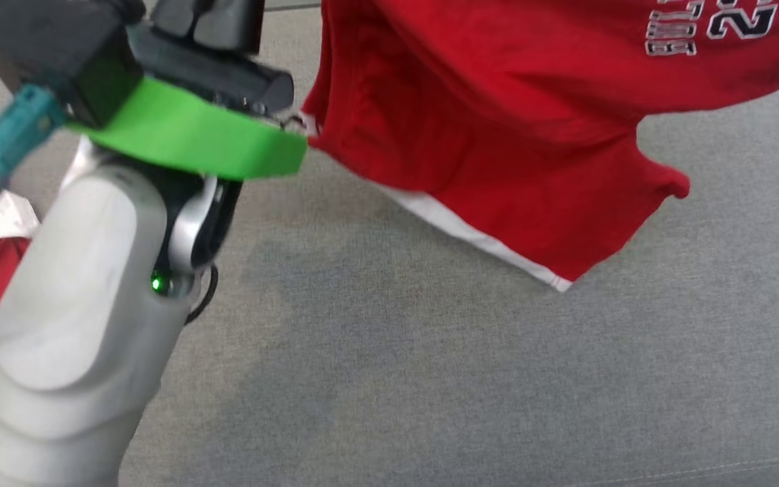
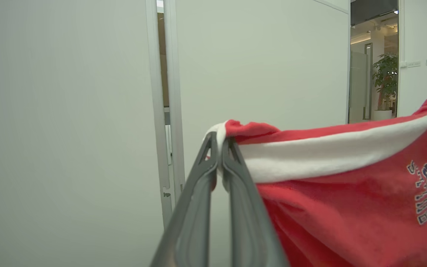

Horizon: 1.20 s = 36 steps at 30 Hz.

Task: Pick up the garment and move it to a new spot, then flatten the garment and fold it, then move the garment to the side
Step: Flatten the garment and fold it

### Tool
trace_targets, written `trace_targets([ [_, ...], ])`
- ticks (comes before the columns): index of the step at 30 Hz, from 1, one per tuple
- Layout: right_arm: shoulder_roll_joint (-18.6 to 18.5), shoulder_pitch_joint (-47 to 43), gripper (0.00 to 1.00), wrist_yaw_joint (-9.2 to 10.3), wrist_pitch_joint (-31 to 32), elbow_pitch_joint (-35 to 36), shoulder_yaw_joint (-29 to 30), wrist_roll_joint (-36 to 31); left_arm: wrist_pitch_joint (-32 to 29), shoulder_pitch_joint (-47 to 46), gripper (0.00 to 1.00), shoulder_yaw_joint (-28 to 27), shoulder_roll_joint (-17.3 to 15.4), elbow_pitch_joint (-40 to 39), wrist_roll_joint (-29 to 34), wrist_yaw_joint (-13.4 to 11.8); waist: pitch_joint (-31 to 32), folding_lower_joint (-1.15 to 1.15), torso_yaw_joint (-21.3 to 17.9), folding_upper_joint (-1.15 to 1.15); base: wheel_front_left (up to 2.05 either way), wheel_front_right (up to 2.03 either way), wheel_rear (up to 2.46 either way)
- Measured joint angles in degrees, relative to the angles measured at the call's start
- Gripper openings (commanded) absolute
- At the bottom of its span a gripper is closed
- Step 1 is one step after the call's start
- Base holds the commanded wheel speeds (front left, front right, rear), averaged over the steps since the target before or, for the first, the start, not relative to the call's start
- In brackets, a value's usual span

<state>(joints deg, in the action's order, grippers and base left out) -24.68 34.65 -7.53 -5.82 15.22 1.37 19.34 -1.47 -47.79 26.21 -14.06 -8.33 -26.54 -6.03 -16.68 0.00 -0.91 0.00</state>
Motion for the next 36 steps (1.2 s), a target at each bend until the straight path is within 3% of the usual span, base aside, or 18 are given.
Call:
trace_targets([
  [8,-1.59,24.21,0.0,0.0,-3.77,-16.68,-8.37,4.37,6.88,-21.43,0.0,-1.93,6.72,23.75,-1.64,5.04,-8.35,0.0,0.5,0.0,0.0,0.0,0.0],
  [12,2.89,36.28,0.0,0.01,-7.0,-28.6,-16.42,8.12,8.73,-28.88,0.0,-4.59,7.78,37.65,-3.5,5.83,-10.97,0.01,-0.04,0.0,0.0,0.0,0.0],
  [17,8.44,44.67,0.0,0.01,-8.65,-44.14,-22.14,9.98,13.4,-33.77,0.0,-7.32,8.02,51.87,-4.7,5.5,-11.73,0.02,-2.3,0.0,0.0,0.0,0.0],
  [22,13.28,45.4,0.0,0.04,-9.0,-56.45,-27.49,11.41,15.75,-31.54,0.0,-8.47,9.51,64.28,-5.8,5.44,-11.81,0.01,-3.79,0.0,0.0,0.0,0.0],
  [28,16.67,40.46,0.0,0.0,-9.17,-63.22,-31.5,14.55,16.42,-25.66,0.0,-10.77,10.42,72.96,-8.38,5.66,-13.01,0.01,-3.9,0.0,0.0,0.0,0.0],
  [32,15.47,36.13,0.0,0.01,-9.17,-62.21,-31.78,15.8,16.44,-22.82,0.0,-11.8,11.07,71.15,-8.28,6.81,-13.6,0.01,-3.13,0.0,0.0,0.0,0.0],
  [36,13.83,26.59,0.0,0.03,-9.21,-55.87,-28.64,16.34,16.51,-15.83,0.0,-12.72,11.16,64.91,-7.06,8.59,-13.44,0.01,-2.05,0.0,0.0,0.0,0.0],
])
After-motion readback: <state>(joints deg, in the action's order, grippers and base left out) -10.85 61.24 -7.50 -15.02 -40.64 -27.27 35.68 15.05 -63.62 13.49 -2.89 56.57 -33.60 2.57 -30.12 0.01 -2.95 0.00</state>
